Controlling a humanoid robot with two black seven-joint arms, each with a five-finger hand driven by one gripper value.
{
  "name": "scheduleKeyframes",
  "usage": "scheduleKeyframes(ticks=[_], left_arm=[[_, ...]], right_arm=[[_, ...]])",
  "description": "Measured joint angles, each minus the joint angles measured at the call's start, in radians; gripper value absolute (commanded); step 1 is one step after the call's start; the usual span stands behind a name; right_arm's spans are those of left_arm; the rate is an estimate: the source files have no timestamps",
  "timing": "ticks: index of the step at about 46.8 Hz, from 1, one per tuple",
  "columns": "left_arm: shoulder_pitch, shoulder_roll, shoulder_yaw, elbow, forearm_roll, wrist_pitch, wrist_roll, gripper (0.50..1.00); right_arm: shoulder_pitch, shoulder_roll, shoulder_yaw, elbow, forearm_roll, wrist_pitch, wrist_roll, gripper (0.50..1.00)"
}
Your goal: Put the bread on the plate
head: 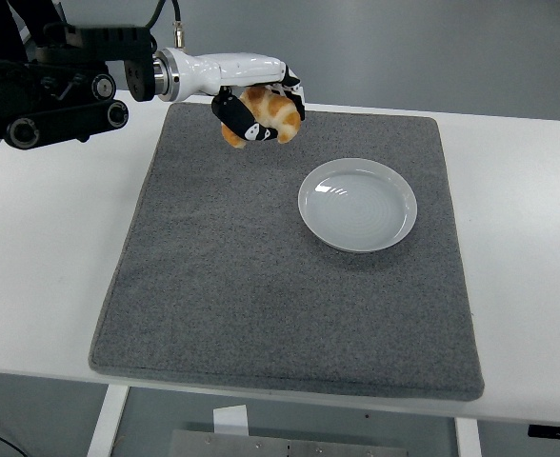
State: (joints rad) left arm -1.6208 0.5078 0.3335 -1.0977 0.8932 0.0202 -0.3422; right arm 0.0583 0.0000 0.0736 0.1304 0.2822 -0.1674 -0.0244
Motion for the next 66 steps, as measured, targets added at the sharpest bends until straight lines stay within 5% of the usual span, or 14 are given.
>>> scheduleKeyframes(ticks=[24,66], left_arm=[[-0.075,-0.016,-0.019,0.022,0.005,0.031,0.0,0.5],[0.101,-0.441,-0.054,0.366,0.023,0.066,-0.023,0.5]], right_arm=[[0.0,0.0,0.0,0.0,0.0,0.0,0.0,0.952],[0.0,0.0,0.0,0.0,0.0,0.0,0.0,0.952]])
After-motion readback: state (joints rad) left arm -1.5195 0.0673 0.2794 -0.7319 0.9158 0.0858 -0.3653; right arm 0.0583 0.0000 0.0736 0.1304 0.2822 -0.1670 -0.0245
